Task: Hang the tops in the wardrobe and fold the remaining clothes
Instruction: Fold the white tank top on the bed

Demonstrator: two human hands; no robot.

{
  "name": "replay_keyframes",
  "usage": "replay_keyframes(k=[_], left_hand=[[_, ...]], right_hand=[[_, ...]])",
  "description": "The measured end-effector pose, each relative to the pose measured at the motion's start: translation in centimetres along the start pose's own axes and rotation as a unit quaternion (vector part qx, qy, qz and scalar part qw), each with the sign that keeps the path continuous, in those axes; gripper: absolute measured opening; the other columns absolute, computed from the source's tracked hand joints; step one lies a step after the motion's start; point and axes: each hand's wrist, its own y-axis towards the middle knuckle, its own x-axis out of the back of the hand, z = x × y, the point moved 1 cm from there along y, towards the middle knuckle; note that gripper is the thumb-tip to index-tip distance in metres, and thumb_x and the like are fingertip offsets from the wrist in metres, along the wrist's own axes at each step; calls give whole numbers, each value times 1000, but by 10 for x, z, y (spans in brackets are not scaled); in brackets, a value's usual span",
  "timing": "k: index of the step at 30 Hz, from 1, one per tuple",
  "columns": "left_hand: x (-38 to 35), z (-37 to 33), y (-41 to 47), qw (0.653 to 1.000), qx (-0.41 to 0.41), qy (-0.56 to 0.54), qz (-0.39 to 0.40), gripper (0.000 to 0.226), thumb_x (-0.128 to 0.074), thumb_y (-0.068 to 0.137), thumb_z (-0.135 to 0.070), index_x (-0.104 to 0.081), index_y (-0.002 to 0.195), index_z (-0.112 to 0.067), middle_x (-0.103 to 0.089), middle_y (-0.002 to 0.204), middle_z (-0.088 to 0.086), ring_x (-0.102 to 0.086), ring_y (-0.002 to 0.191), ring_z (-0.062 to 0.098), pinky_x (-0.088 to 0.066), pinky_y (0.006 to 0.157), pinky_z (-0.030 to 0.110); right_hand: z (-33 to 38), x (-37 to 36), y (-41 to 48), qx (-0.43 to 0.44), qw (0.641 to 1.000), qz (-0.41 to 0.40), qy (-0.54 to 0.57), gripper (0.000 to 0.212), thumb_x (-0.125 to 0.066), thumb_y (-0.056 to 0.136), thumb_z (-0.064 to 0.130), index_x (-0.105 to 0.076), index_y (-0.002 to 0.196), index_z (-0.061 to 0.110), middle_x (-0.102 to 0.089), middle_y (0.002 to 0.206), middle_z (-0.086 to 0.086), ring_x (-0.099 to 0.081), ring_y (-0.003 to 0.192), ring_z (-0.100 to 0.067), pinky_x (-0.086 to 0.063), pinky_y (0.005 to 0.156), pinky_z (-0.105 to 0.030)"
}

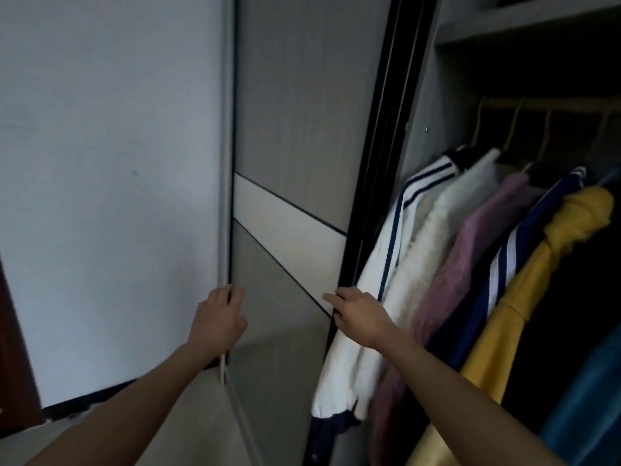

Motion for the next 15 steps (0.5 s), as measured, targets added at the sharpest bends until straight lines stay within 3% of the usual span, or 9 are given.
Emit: replay_keyframes(k=[5, 10, 15], left_hand=[[47, 25, 29, 998, 13, 29, -52, 59, -39, 96, -36, -16, 149, -22, -19, 153, 5, -23, 136, 22, -26, 105, 32], [88, 30, 91, 993, -7, 0, -116, 61, -42, 95, -33, -15, 149, -21, -18, 153, 7, -21, 137, 23, -27, 104, 34], [100, 2, 157, 986, -65, -30, -148, 66, -41, 95, -35, -8, 151, -21, -9, 156, 7, -15, 140, 23, -24, 109, 34]], right_hand=[[-21, 57, 30, 88, 989, -22, -115, 52, -41, 93, 18, -30, 145, 17, -29, 148, -11, -26, 137, -22, -27, 103, -35], [-49, 132, 69, 47, 968, -135, -207, 37, -54, 83, 14, -58, 119, 7, -53, 126, -18, -42, 129, -33, -37, 97, -39], [-53, 167, 101, 29, 933, -169, -316, 31, -79, 52, 25, -73, 82, 17, -69, 93, -10, -66, 96, -26, -53, 77, -33]])
